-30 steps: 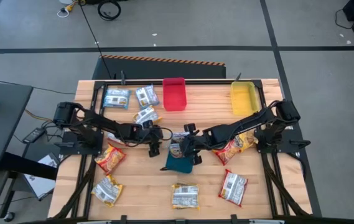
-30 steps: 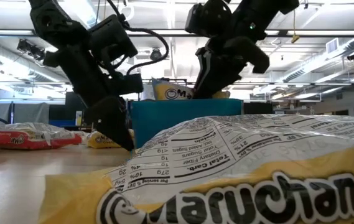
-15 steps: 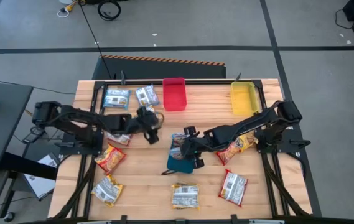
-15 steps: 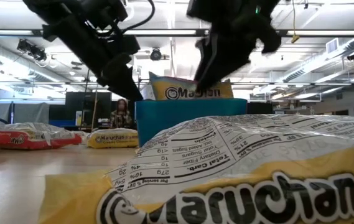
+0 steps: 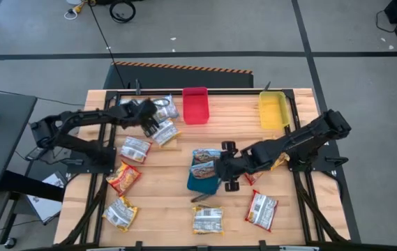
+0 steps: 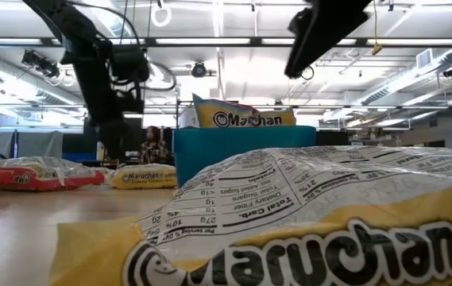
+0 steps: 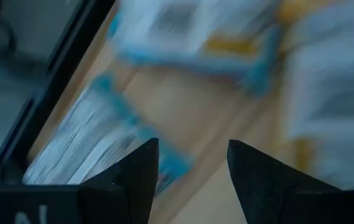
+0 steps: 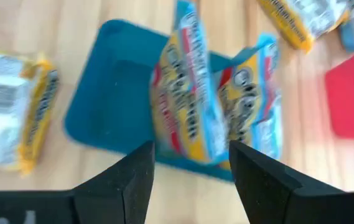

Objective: Sort Maruchan noodles
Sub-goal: Put the blue noodle pack into the blue bin

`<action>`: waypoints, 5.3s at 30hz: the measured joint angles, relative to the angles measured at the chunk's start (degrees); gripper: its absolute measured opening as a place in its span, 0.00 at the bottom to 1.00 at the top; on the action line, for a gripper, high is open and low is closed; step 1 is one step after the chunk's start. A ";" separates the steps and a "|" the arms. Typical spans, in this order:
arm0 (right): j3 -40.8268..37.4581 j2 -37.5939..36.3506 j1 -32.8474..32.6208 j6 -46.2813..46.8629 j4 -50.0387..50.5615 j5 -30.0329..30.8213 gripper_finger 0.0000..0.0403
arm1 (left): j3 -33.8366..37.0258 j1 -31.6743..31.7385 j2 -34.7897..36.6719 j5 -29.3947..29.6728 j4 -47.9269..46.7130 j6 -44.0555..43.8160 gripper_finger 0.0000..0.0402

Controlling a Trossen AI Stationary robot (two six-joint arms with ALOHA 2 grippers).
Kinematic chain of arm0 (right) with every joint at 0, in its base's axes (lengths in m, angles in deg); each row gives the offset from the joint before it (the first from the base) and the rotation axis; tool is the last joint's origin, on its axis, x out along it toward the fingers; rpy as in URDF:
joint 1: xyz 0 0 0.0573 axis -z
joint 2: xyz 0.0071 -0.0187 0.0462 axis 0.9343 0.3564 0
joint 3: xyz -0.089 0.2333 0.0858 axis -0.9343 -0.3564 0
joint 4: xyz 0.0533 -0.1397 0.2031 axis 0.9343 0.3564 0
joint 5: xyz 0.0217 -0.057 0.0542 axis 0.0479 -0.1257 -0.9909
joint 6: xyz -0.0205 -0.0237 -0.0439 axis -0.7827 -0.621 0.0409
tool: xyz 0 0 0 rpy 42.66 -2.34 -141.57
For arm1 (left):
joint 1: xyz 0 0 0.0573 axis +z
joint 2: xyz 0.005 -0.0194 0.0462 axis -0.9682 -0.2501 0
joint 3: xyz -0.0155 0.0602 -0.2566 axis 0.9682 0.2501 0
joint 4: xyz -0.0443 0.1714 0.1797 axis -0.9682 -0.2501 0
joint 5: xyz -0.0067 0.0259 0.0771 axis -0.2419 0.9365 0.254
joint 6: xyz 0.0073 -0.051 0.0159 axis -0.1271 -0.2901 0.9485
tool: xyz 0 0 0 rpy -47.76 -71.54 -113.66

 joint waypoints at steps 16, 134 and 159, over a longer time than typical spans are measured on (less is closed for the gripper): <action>0.00 0.13 -4.66 5.17 -1.26 3.14 0.52 | -0.32 8.12 -15.26 12.37 -5.92 11.84 0.49; -6.27 0.17 8.56 -20.12 -54.88 2.85 0.31 | -32.39 -49.46 7.77 7.00 -5.50 -9.53 0.11; 7.70 2.48 1.71 9.28 -7.26 -8.71 0.32 | -0.15 -46.13 7.13 -2.54 14.51 -23.11 0.31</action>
